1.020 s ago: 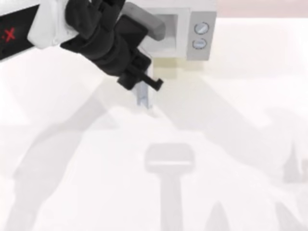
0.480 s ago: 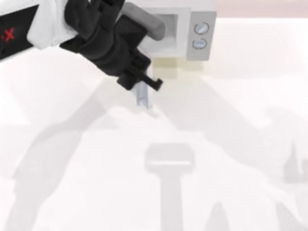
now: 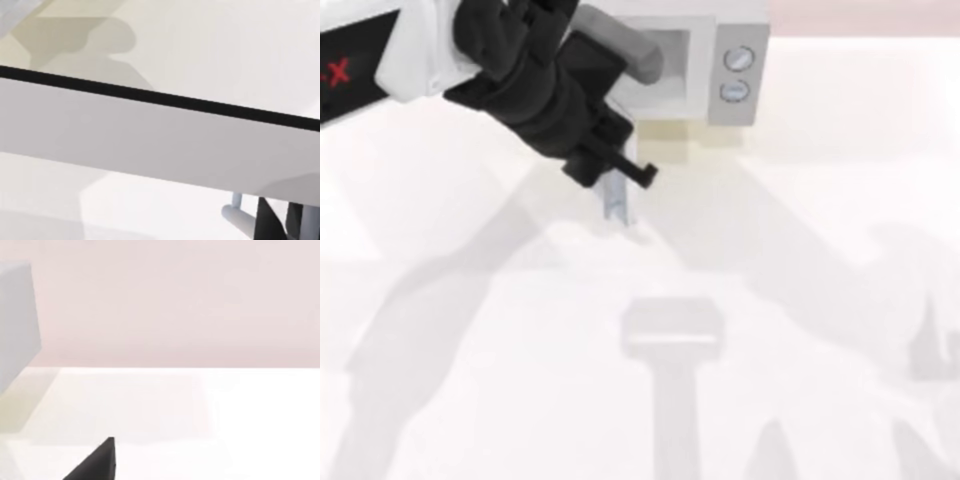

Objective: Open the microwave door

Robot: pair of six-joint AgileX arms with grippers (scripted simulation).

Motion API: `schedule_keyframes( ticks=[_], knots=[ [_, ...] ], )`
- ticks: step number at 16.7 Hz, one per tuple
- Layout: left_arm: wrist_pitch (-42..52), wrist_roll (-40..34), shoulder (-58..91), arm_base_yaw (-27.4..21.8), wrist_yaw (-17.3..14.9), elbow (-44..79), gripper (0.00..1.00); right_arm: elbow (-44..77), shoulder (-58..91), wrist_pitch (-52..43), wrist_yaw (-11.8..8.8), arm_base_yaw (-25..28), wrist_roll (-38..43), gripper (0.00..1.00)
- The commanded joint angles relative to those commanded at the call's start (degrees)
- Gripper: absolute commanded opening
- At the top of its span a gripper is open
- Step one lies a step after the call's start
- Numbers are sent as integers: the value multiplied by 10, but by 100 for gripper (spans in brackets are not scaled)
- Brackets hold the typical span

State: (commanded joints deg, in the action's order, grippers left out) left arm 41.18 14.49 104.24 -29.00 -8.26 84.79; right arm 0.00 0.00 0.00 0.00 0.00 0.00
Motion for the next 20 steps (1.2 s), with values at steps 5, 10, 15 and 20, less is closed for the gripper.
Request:
schedule_keyframes(
  ticks=[5,10,15,20],
  knots=[
    [3,19,-4,6,-13,-7,0,0,0,0,0,0,0,100],
    [14,92,-23,35,-49,-24,0,0,0,0,0,0,0,100],
    [16,101,-24,38,-54,-28,0,0,0,0,0,0,0,100],
    [16,101,-24,38,-54,-28,0,0,0,0,0,0,0,100]
  ],
)
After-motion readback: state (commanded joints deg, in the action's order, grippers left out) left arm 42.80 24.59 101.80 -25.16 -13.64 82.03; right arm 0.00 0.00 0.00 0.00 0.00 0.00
